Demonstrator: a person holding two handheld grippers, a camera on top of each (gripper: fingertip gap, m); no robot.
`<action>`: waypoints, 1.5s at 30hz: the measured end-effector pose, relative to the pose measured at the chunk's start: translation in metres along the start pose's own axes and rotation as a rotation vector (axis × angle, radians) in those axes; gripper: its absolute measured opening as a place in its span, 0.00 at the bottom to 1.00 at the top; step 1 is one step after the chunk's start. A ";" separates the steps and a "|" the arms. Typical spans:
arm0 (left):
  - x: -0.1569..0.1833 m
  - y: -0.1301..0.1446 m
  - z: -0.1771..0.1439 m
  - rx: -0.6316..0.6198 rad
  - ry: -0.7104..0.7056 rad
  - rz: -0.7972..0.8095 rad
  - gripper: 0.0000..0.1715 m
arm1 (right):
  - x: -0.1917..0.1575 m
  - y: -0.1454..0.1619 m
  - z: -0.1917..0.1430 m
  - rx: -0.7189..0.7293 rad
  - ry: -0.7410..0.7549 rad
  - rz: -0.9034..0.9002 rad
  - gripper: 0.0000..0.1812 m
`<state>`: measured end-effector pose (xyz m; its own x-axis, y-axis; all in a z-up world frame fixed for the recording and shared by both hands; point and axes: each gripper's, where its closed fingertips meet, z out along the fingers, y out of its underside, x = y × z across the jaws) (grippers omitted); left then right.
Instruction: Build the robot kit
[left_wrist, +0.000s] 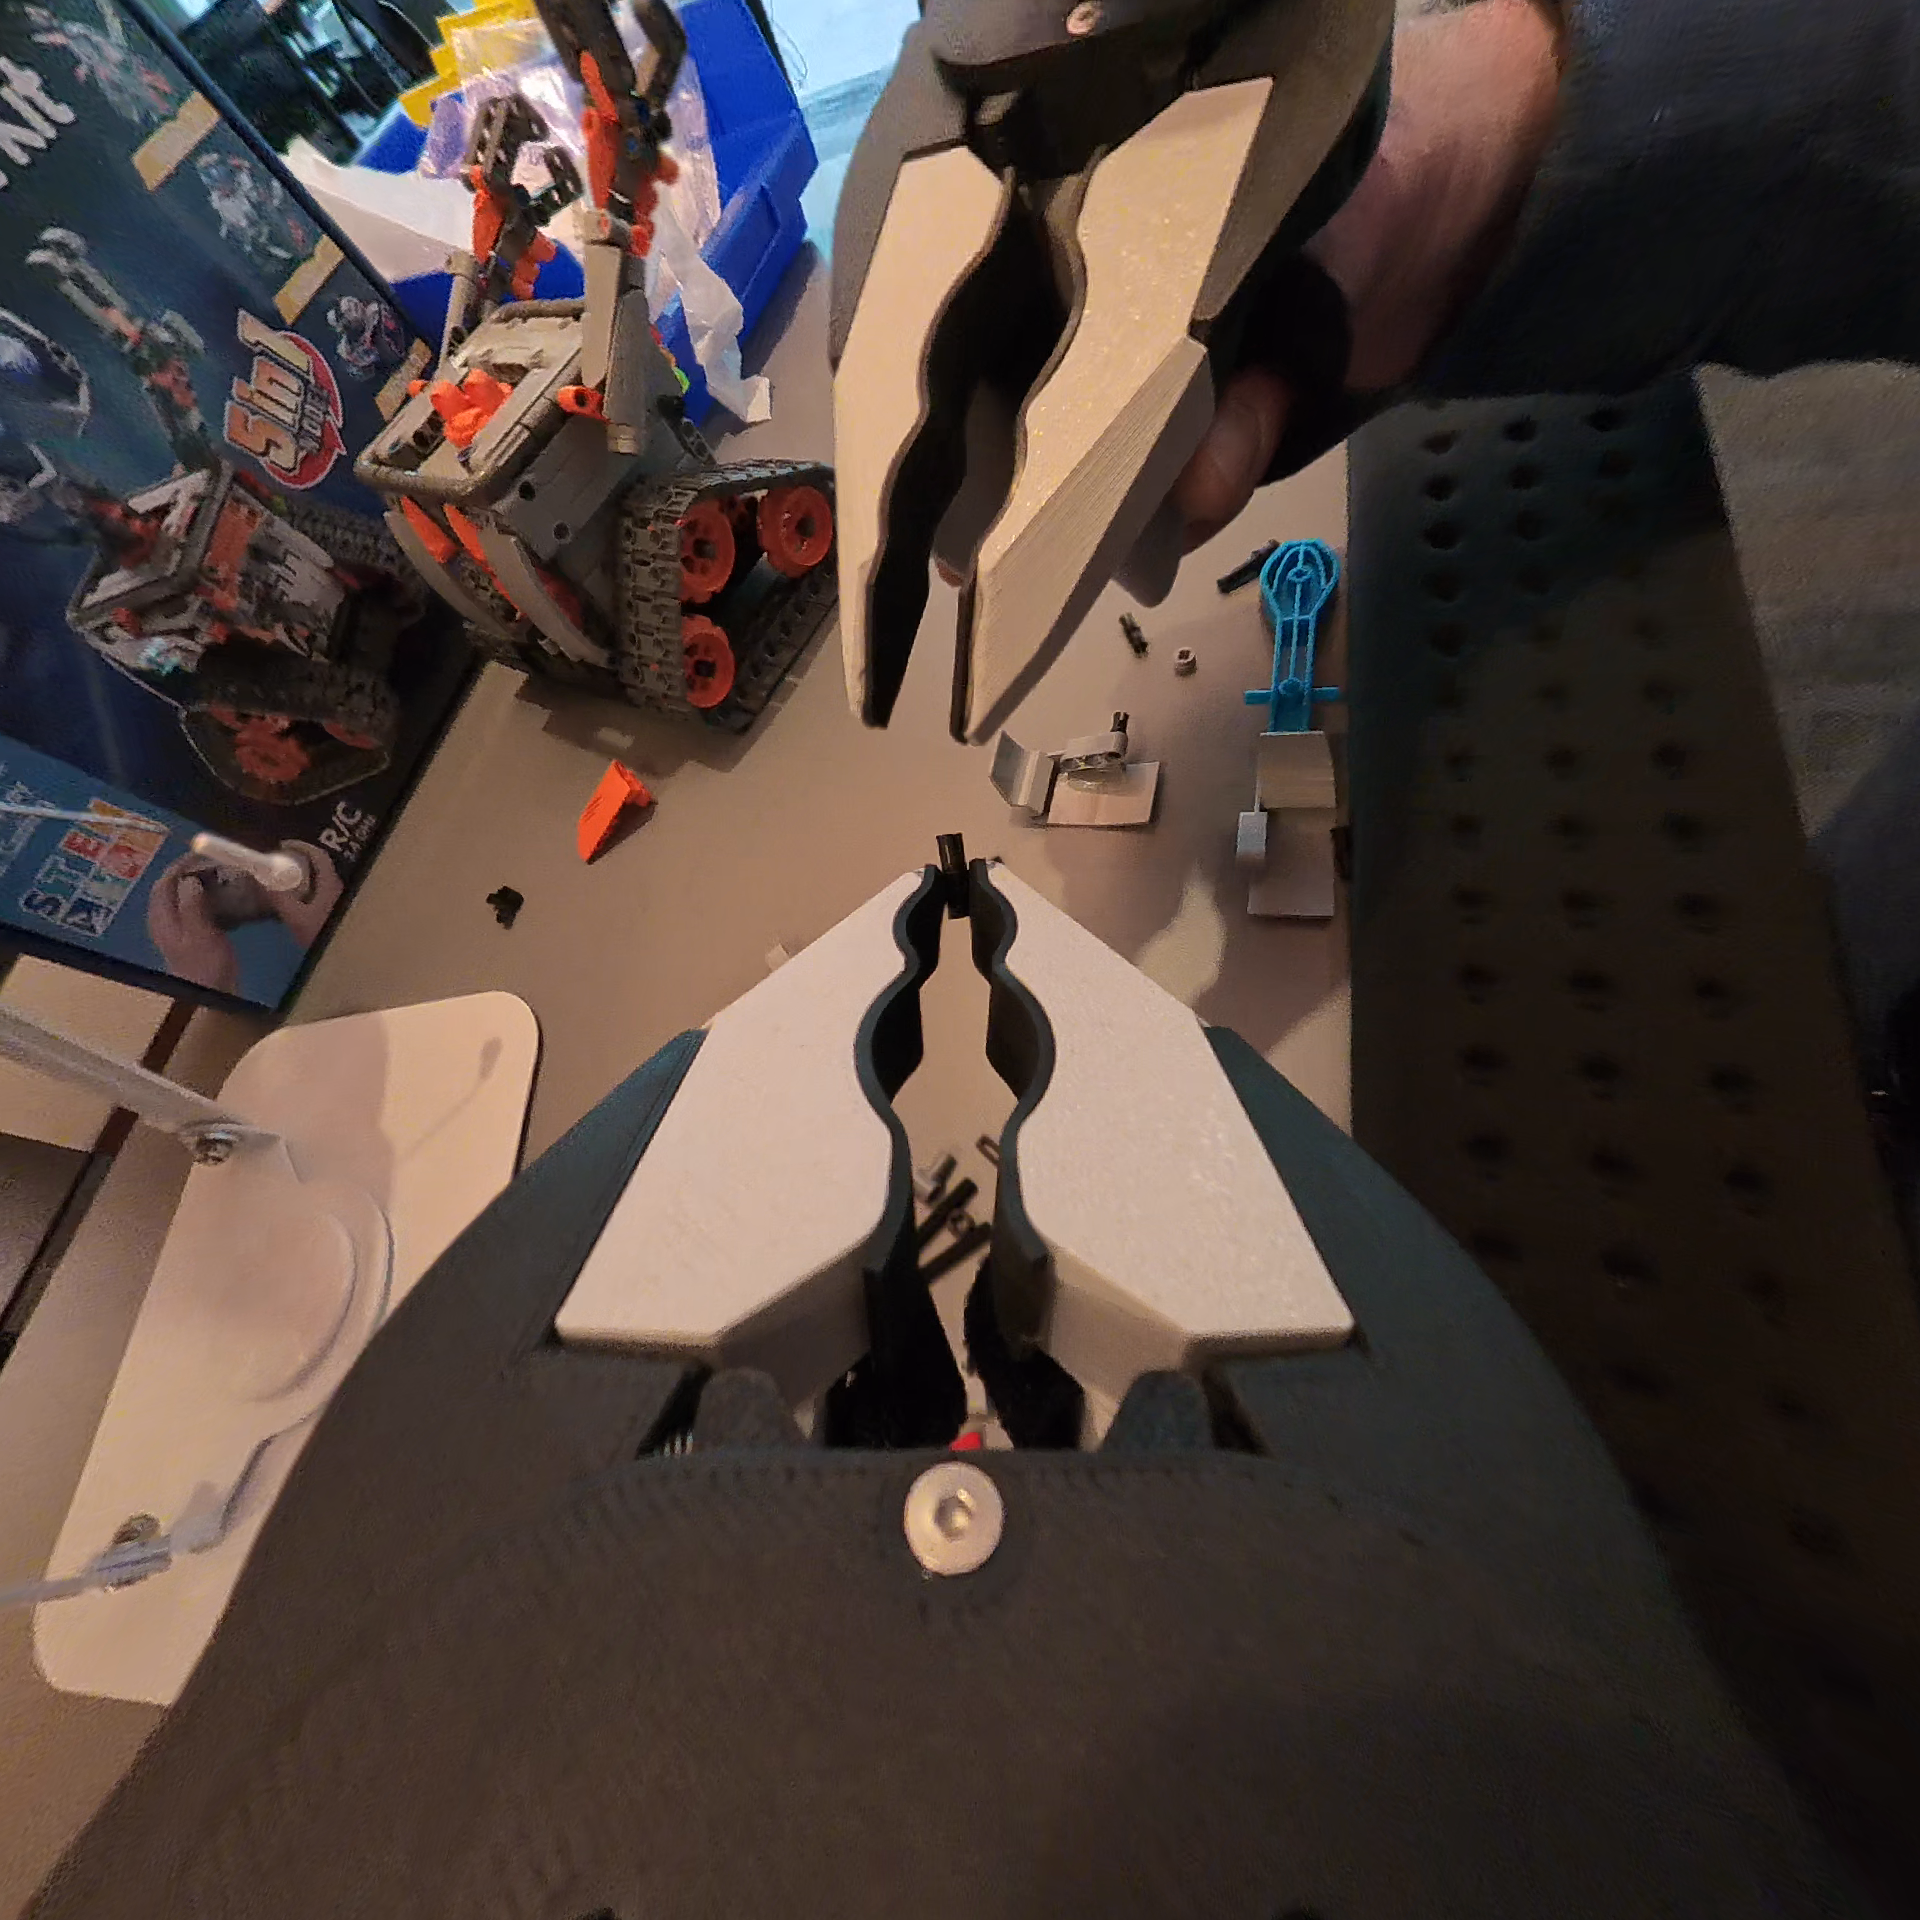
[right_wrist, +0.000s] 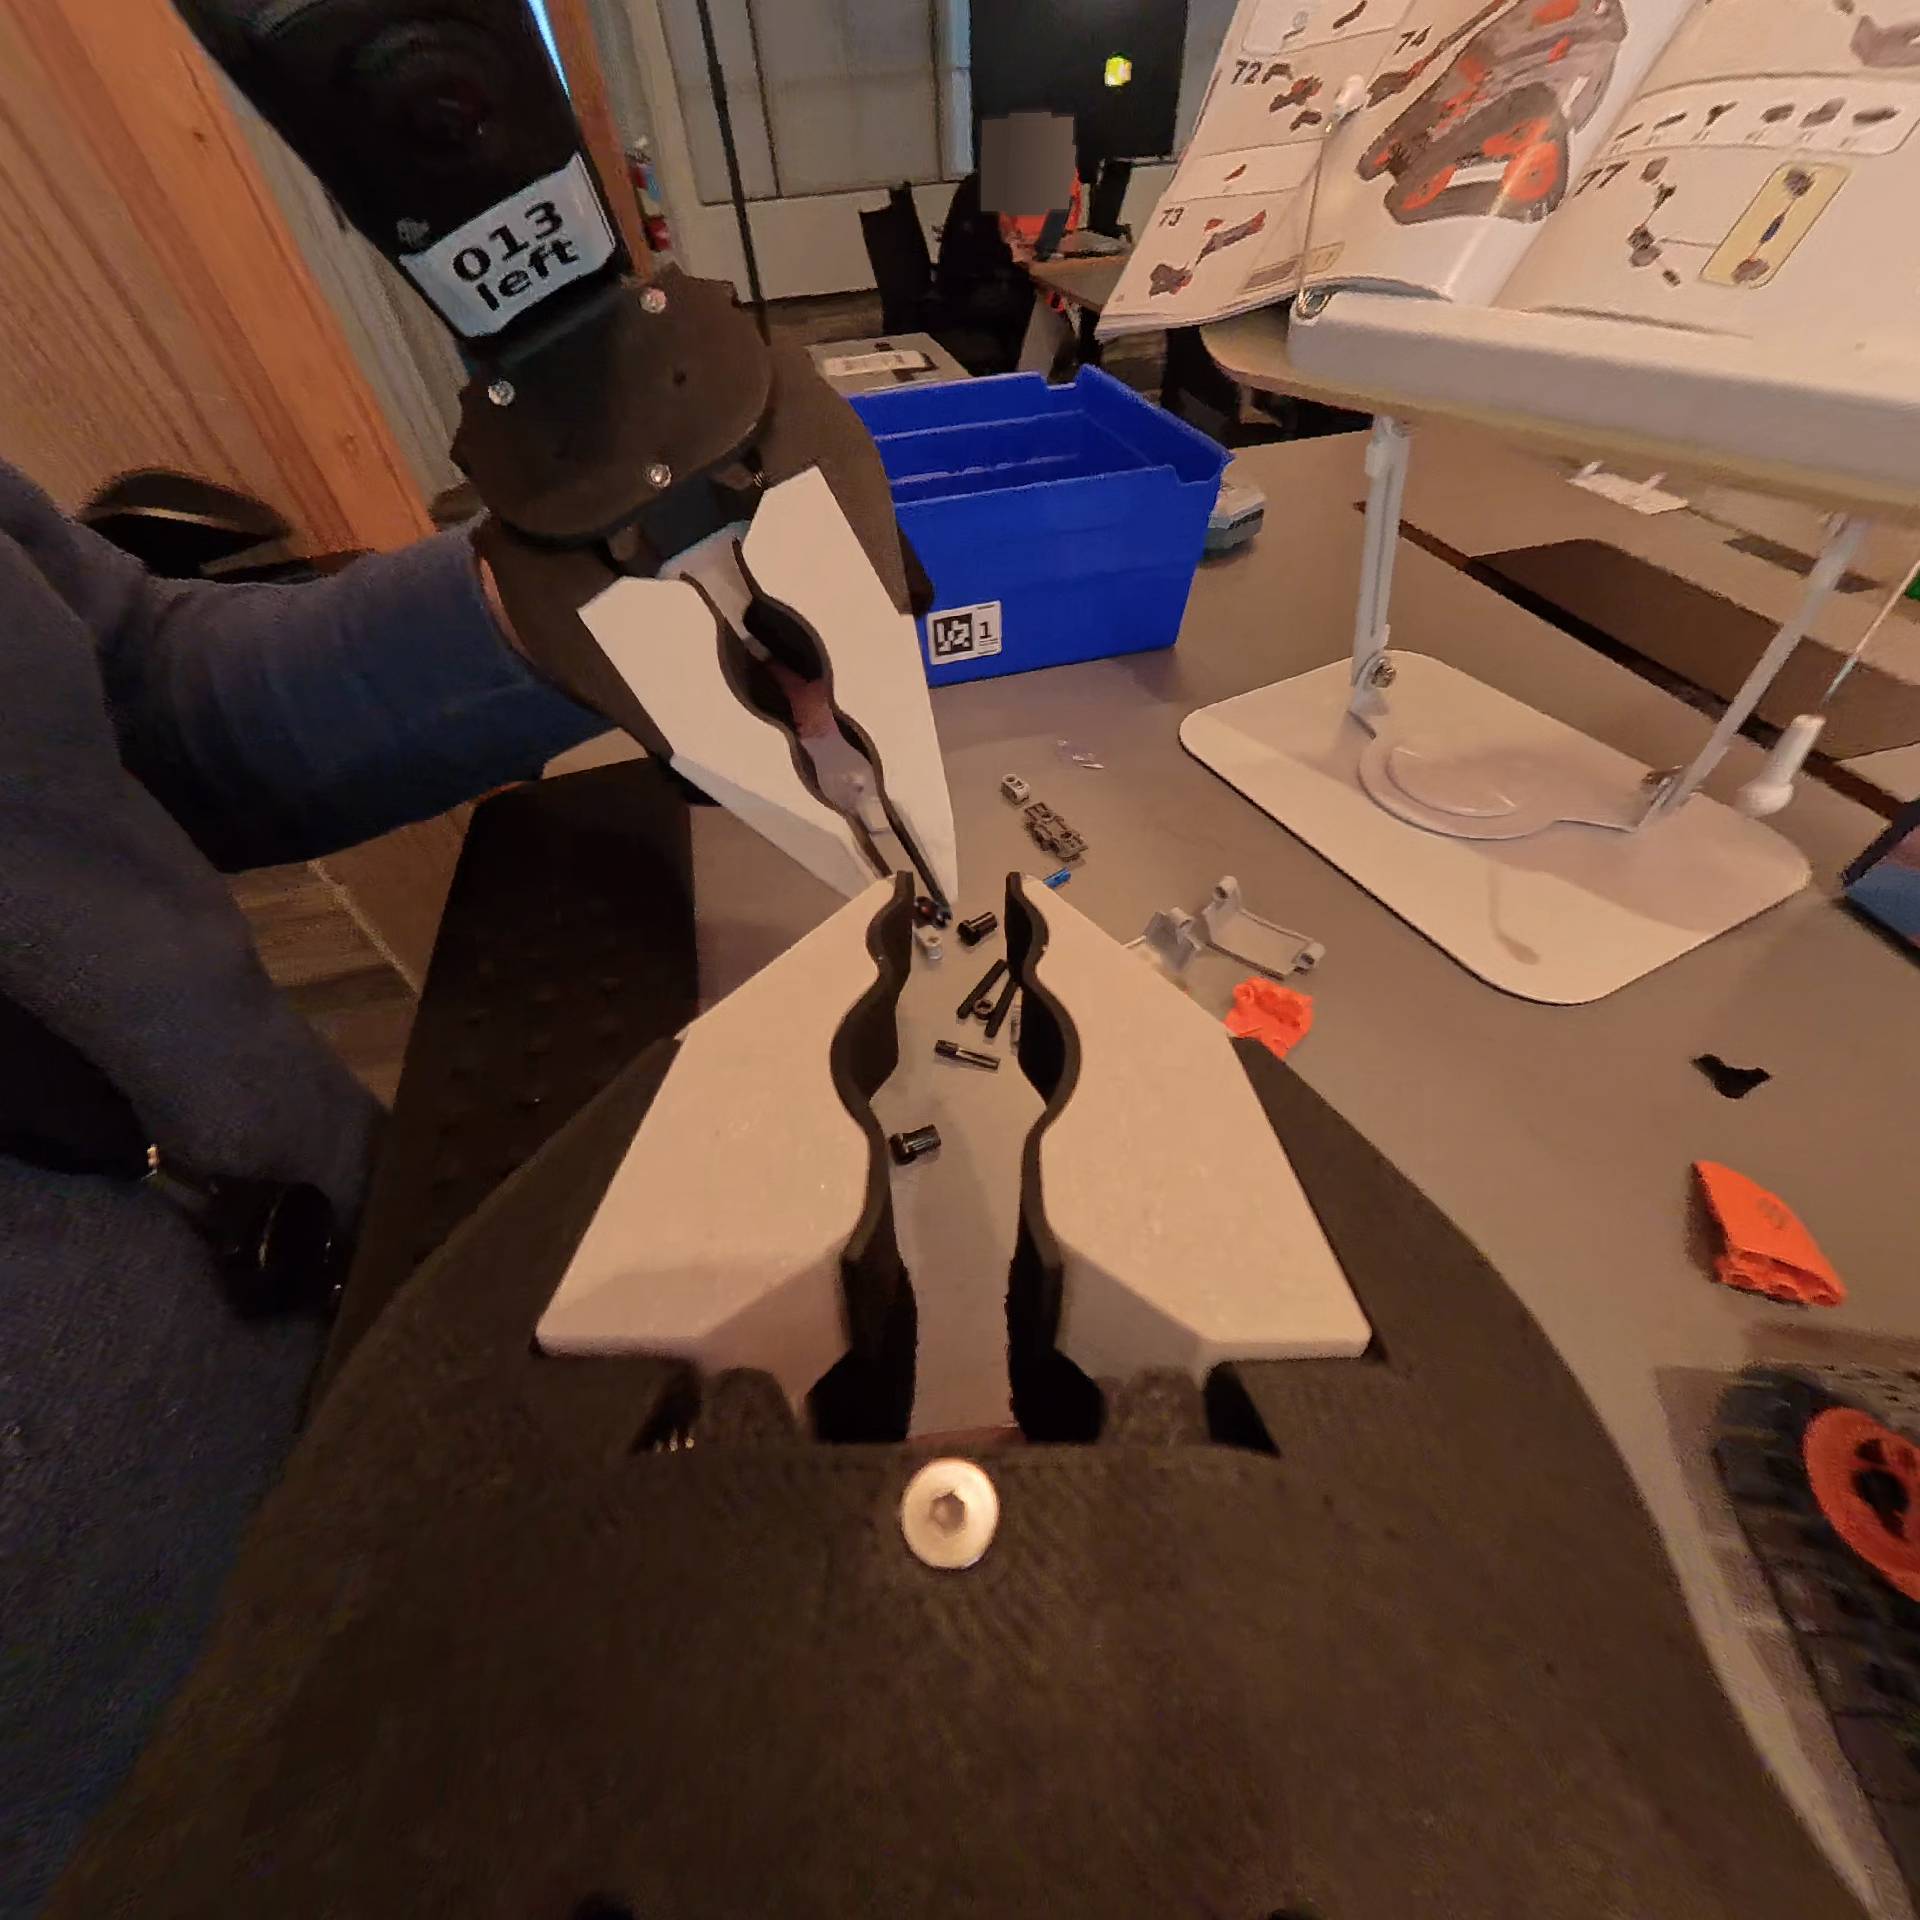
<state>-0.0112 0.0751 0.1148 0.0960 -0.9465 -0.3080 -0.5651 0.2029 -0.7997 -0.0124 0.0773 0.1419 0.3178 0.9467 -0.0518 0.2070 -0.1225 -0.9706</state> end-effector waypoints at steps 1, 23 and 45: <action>0.000 0.000 0.004 -0.006 -0.011 0.017 0.02 | 0.001 0.002 -0.001 0.001 -0.009 0.013 0.09; 0.002 -0.012 0.029 0.051 -0.024 0.045 0.02 | 0.012 0.017 -0.022 0.016 -0.062 0.077 0.09; 0.053 -0.025 0.035 0.085 0.186 0.077 0.09 | -0.020 0.050 -0.054 -0.051 -0.076 0.129 0.01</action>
<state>0.0366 0.0282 0.1002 -0.1018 -0.9559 -0.2757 -0.4935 0.2891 -0.8203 0.0419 0.0357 0.1069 0.2742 0.9417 -0.1951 0.2165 -0.2582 -0.9415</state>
